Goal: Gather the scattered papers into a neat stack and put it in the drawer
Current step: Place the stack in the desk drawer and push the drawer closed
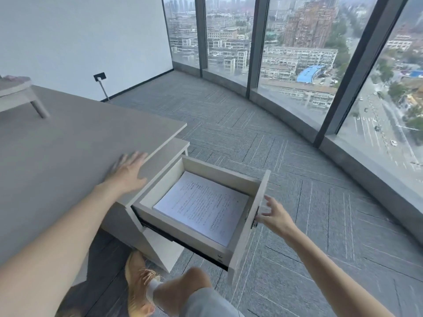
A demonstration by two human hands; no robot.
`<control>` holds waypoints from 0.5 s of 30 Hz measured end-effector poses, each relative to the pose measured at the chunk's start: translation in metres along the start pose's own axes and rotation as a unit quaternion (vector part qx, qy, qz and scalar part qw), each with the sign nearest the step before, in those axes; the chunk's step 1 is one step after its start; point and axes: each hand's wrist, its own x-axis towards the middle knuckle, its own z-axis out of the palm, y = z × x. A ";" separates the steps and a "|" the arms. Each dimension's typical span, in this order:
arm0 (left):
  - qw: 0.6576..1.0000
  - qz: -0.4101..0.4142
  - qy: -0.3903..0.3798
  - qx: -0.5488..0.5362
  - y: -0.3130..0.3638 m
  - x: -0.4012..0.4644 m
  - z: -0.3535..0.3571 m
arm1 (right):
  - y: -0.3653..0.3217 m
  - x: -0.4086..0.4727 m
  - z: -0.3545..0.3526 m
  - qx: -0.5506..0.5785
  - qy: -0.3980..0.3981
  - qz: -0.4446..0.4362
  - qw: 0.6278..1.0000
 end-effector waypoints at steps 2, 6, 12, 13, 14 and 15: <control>0.999 0.012 0.004 0.048 -0.006 -0.004 0.003 | 0.002 -0.002 0.004 0.033 -0.038 0.005 0.999; 0.997 0.029 -0.006 0.071 -0.008 -0.001 -0.001 | 0.005 0.001 0.010 0.102 -0.062 0.008 0.993; 0.997 0.031 -0.022 0.064 -0.017 0.017 -0.005 | -0.007 0.017 0.028 0.134 -0.073 0.010 0.988; 0.997 0.025 -0.021 0.064 -0.016 0.021 -0.005 | -0.010 0.021 0.032 0.136 -0.075 0.010 0.988; 0.998 0.021 -0.018 0.064 -0.015 0.025 -0.005 | -0.012 0.024 0.036 0.137 -0.079 0.011 0.987; 0.998 0.018 -0.015 0.063 -0.015 0.028 -0.005 | -0.016 0.028 0.041 0.139 -0.081 0.009 0.987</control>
